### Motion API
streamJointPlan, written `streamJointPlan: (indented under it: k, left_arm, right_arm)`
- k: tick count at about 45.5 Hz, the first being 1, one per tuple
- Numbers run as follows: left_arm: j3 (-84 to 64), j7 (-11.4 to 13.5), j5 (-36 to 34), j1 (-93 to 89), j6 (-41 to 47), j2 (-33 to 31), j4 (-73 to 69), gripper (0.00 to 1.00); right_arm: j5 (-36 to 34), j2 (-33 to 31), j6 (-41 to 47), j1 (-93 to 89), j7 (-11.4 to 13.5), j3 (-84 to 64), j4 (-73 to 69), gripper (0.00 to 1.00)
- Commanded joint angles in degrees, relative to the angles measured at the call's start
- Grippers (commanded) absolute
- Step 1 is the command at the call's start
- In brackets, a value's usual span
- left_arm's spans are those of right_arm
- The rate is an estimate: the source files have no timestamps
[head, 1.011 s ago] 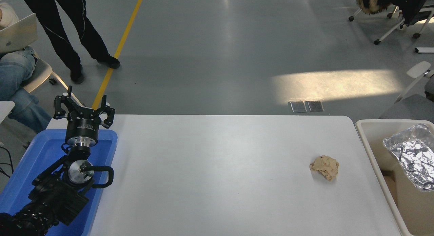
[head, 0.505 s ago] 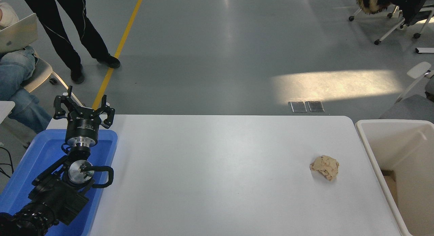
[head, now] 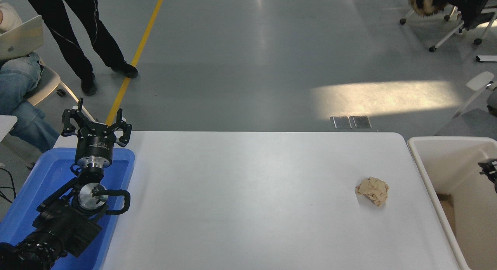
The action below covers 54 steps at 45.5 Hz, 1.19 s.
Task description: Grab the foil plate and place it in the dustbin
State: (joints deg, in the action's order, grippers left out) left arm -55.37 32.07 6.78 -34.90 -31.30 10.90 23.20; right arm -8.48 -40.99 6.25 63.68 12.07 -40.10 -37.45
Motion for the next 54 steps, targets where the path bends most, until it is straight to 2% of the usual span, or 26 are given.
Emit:
streamJointPlan:
  k: [1, 8, 13, 17, 32, 44, 54]
  left_arm:
    - [0.0, 0.01, -0.01, 0.0, 0.01, 0.0, 0.0, 0.99]
    - [0.0, 0.01, -0.01, 0.0, 0.01, 0.0, 0.0, 0.99]
    - [0.0, 0.01, -0.01, 0.09, 0.01, 0.0, 0.0, 0.99]
    - [0.0, 0.01, 0.08, 0.09, 0.01, 0.0, 0.0, 0.99]
    - [0.0, 0.01, 0.08, 0.09, 0.01, 0.0, 0.0, 0.99]
    - [-0.09, 0.1, 0.16, 0.09, 0.01, 0.0, 0.0, 0.99]
    - [0.0, 0.1, 0.16, 0.09, 0.01, 0.0, 0.0, 0.99]
  right_arm:
    - [8.04, -4.62, 0.16, 22.6, -0.03, -13.15, -24.4, 0.97]
    - [8.04, -3.92, 0.69, 43.78, -0.03, -26.07, -42.94, 0.97]
    - [7.86, -0.06, 2.88, 59.16, -0.03, -32.14, -54.2, 0.98]
    - [6.81, 3.1, 8.05, 67.87, 0.06, -33.12, -58.69, 0.98]
    - [-3.74, 11.37, 25.21, 80.02, 0.67, -33.38, -59.84, 0.98]
    - [-12.26, 21.38, 26.09, 78.53, 0.76, -33.38, -60.2, 0.97]
    - [-14.99, 25.6, 25.74, 78.7, 0.76, -32.68, -60.2, 0.97]
